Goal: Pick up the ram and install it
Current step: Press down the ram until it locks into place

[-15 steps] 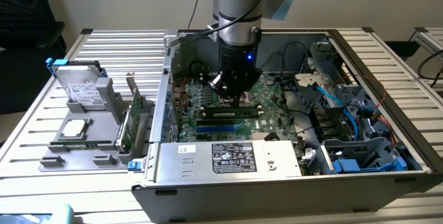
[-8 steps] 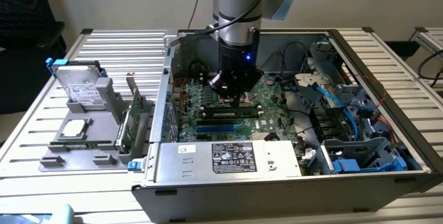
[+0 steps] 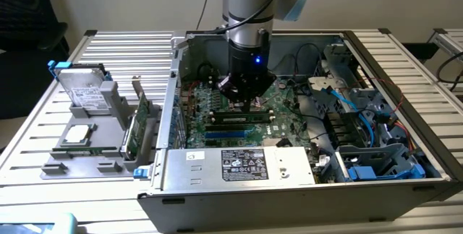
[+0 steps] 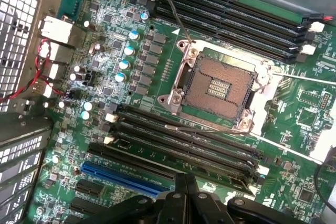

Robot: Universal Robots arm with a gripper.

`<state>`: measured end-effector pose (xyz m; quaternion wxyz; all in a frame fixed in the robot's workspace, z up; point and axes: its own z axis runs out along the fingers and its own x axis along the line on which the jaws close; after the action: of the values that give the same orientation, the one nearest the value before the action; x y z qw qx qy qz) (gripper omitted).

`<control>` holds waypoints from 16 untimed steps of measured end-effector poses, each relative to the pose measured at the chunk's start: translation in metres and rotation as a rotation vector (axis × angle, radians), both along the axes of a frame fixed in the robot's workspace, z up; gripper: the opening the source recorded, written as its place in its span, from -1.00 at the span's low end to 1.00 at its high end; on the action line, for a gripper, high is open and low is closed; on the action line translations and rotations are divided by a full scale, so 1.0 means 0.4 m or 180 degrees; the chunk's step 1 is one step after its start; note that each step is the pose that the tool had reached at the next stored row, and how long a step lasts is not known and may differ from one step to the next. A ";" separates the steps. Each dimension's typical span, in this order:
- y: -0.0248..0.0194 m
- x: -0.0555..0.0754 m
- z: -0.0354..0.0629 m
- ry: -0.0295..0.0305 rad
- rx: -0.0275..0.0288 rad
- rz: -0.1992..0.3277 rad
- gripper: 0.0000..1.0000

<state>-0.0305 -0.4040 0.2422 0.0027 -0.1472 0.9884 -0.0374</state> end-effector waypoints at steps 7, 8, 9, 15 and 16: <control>0.000 0.000 0.000 -0.0019 0.0001 -0.0217 -0.79; 0.000 0.000 0.000 -0.0020 0.0001 -0.0239 -0.79; 0.000 0.000 0.000 -0.0020 0.0001 -0.0250 -0.79; 0.000 0.000 0.000 -0.0020 0.0001 -0.0252 -0.79; 0.000 0.000 0.000 -0.0020 0.0001 -0.0252 -0.79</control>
<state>-0.0305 -0.4040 0.2421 0.0043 -0.1079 0.9934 -0.0378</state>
